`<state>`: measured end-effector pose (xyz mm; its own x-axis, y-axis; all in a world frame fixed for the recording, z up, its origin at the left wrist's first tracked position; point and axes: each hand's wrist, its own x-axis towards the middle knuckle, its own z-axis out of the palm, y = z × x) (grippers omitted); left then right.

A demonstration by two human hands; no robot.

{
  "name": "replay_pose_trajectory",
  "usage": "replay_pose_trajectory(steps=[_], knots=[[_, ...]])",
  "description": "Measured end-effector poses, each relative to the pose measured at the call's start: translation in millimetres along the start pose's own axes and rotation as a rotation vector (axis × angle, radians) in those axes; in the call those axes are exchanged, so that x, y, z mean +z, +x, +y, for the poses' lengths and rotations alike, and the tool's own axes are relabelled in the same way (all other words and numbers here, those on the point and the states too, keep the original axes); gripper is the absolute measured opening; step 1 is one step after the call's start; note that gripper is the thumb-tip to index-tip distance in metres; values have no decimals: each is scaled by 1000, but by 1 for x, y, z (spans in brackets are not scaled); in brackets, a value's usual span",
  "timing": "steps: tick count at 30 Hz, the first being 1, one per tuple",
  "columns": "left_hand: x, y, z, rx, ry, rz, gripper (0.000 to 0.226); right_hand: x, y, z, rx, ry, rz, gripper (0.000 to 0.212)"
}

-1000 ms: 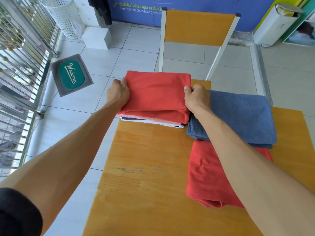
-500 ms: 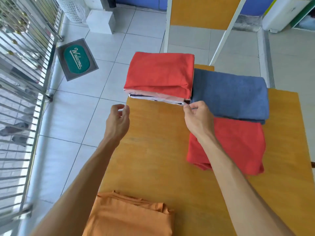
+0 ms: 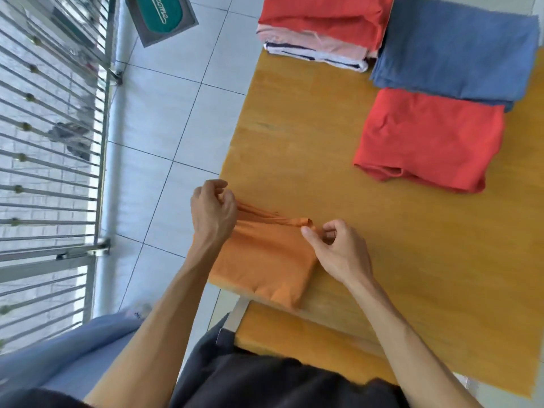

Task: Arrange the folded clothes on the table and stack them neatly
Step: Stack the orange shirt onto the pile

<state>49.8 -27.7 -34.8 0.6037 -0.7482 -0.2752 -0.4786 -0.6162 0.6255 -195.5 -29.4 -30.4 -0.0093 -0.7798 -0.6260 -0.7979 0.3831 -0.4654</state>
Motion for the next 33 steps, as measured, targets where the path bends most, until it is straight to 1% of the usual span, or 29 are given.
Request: replay_pose_trajectory(steps=[2, 3, 5, 6, 7, 9, 11, 13, 15, 16, 19, 21, 23, 24, 26, 28, 29, 31, 33], knots=[[-4, -5, -10, -28, 46, 76, 33, 6, -12, 8, 25, -29, 40, 69], [-6, -7, -15, -67, 44, 84, 40, 9, -17, 12, 45, -35, 41, 70], [-10, -8, -26, -185, 12, 20, 60, 16, -23, 15, 62, -52, 17, 64], [-10, -10, -31, -225, 30, -31, 66, 20, -25, 15, 57, -61, 8, 61], [-10, -11, -35, -234, 70, -75, 67, 23, -26, 14, 48, -67, 7, 59], [-8, -14, -40, -219, 147, -124, 62, 31, -25, 9, 25, -83, 25, 55], [-8, -15, -43, -220, 173, -152, 58, 37, -22, 4, 8, -84, 46, 44], [-10, -12, -49, -226, 112, -226, 51, 37, -19, 3, -8, -66, 62, 34], [-12, -9, -52, -244, -3, -299, 43, 33, -15, 4, -27, -6, 94, 33], [-12, -8, -52, -227, -23, -310, 41, 30, -12, 4, -31, 37, 118, 34], [-5, -4, -36, -129, -45, -276, 43, 18, -1, 0, -36, 134, 188, 31], [2, 0, -18, -47, -72, -214, 40, 12, 9, -5, -18, 157, 215, 30], [7, 7, -3, 16, -34, -182, 33, 7, 19, -9, 13, 158, 245, 28], [9, 11, 2, 10, 15, -191, 34, 5, 24, -11, 23, 152, 263, 27], [12, 17, 7, -101, 152, -228, 50, 1, 33, -15, 36, 141, 293, 26], [16, 19, 8, -200, 255, -285, 57, 0, 40, -16, 32, 140, 331, 25], [19, 19, 8, -206, 281, -323, 57, 1, 42, -16, 29, 140, 349, 23], [24, 17, 10, -164, 271, -361, 55, 3, 44, -15, 32, 153, 374, 22], [28, 19, 14, -85, 190, -311, 46, 3, 46, -16, 33, 174, 394, 22]])
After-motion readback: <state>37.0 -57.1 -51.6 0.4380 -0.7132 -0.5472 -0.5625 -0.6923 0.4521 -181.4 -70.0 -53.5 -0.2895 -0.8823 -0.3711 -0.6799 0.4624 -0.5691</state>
